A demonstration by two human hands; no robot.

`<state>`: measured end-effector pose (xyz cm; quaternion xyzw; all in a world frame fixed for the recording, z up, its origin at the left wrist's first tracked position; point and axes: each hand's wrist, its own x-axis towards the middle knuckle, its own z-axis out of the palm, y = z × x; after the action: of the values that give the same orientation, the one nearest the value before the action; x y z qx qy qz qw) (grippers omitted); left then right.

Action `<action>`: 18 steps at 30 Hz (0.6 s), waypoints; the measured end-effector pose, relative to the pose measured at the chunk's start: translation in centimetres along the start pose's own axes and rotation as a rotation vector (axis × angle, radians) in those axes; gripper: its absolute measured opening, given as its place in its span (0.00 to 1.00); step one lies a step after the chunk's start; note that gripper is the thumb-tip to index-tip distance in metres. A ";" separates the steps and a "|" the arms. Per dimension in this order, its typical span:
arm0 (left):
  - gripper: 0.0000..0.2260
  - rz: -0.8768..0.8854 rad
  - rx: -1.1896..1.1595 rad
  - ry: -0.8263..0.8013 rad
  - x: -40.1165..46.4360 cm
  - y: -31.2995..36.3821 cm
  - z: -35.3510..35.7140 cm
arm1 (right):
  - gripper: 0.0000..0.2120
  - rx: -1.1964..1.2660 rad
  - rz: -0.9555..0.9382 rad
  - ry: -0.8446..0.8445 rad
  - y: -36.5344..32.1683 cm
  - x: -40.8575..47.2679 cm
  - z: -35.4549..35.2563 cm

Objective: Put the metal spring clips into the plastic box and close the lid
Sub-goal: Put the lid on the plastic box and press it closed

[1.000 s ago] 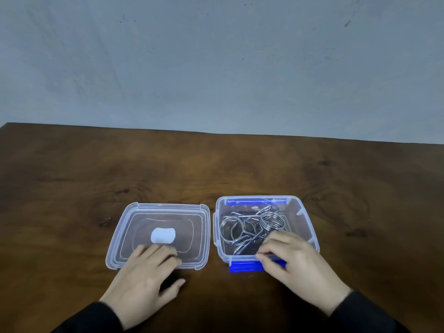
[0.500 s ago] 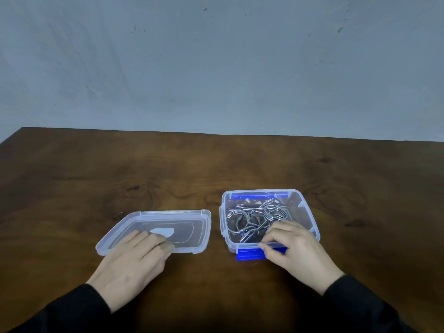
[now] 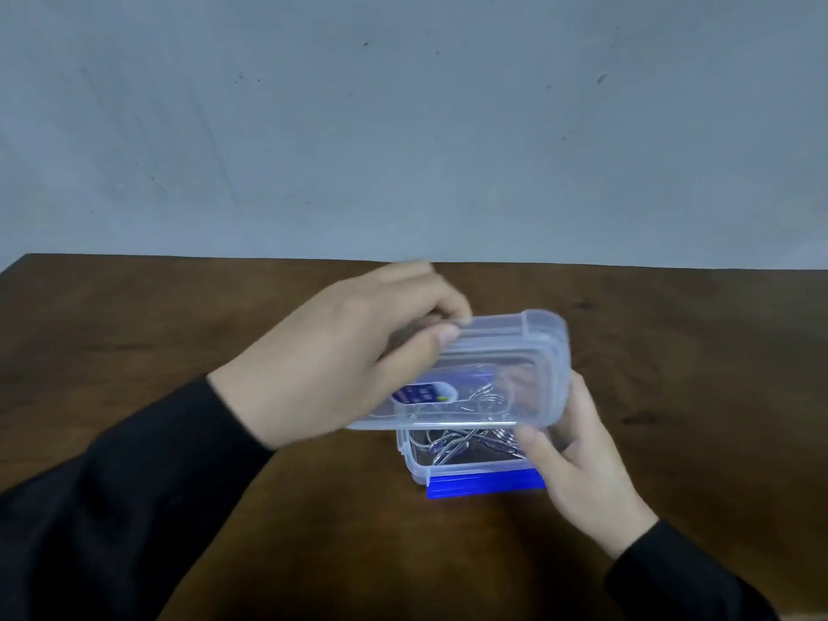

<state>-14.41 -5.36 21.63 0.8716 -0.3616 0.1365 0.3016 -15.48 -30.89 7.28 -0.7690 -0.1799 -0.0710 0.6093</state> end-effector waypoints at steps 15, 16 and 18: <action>0.10 -0.997 -0.703 0.342 -1.3 -3.0 13.5 | 0.10 -0.060 0.387 0.268 3.7 -0.4 -5.2; 0.09 -1.019 -0.678 0.340 -1.5 -3.4 14.0 | 0.10 -0.146 0.416 0.272 4.5 -0.5 -5.4; 0.08 -1.057 -0.527 0.302 -1.8 -4.5 14.8 | 0.15 -0.246 0.475 0.240 5.5 -0.4 -5.3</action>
<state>-12.22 -11.11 7.35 0.8001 0.1452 -0.0036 0.5820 -13.28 -37.11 3.45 -0.8438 0.0885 -0.0384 0.5279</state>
